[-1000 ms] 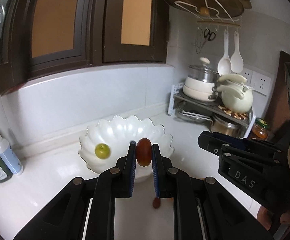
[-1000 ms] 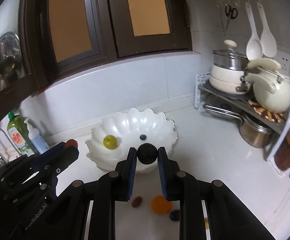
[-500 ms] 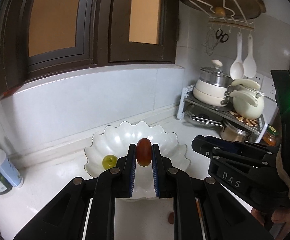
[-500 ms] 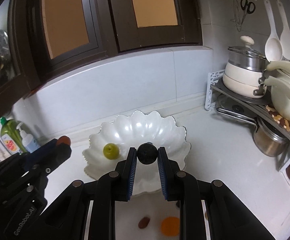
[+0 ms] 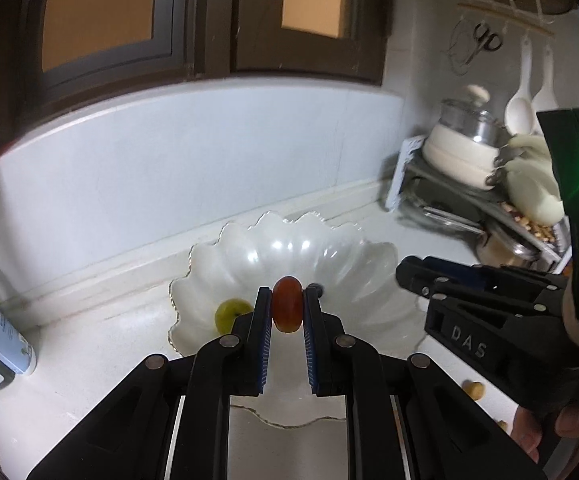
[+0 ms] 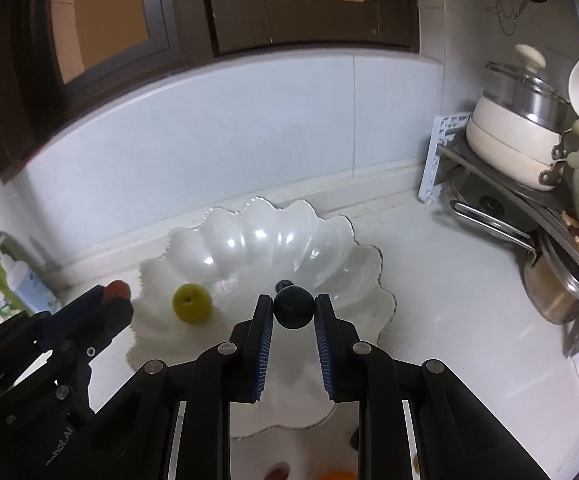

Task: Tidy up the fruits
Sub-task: 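Carry the red date and dark plum over the white bowl with both tools, then open the left tool releasing the date while the right tool releases the plum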

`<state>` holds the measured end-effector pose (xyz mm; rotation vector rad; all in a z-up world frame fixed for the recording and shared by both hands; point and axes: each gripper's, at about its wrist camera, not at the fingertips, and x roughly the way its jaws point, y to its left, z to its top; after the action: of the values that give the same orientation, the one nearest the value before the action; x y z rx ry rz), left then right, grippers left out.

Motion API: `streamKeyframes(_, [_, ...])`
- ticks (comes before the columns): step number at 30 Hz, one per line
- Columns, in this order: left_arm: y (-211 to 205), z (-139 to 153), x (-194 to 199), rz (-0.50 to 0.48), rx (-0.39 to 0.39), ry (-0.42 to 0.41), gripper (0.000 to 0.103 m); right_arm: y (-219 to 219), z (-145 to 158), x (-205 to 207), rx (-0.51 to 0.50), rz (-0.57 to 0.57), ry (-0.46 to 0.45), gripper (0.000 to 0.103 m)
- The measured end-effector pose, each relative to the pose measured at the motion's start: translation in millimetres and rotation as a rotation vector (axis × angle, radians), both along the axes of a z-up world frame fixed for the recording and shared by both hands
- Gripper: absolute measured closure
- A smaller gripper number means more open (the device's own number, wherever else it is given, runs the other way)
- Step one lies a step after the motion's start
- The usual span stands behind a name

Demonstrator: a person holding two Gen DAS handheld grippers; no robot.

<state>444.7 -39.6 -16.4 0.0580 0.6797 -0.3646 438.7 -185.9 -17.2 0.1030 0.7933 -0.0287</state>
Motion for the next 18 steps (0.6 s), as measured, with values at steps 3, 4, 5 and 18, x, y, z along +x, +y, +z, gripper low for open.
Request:
streamKeyframes(3, [-1,-13,11,0.0,0.008,0.047,0.087,-2,-12,11,-0.008,0.002,0.04,0.08])
streamKeyframes(4, [-2,-16,14,-0.001,0.012,0.057,0.087,-3,-15,13,-0.009,0.003,0.051,0.08])
streamKeyframes(5, [-2,-21,18,0.0,0.013,0.078,0.087,-4,-20,16,-0.011,0.001,0.066,0.08])
streamKeyframes(18, [-8,-64,53,0.002,0.046,0.241,0.087,-9,-60,45,-0.003,0.014,0.198,0.08])
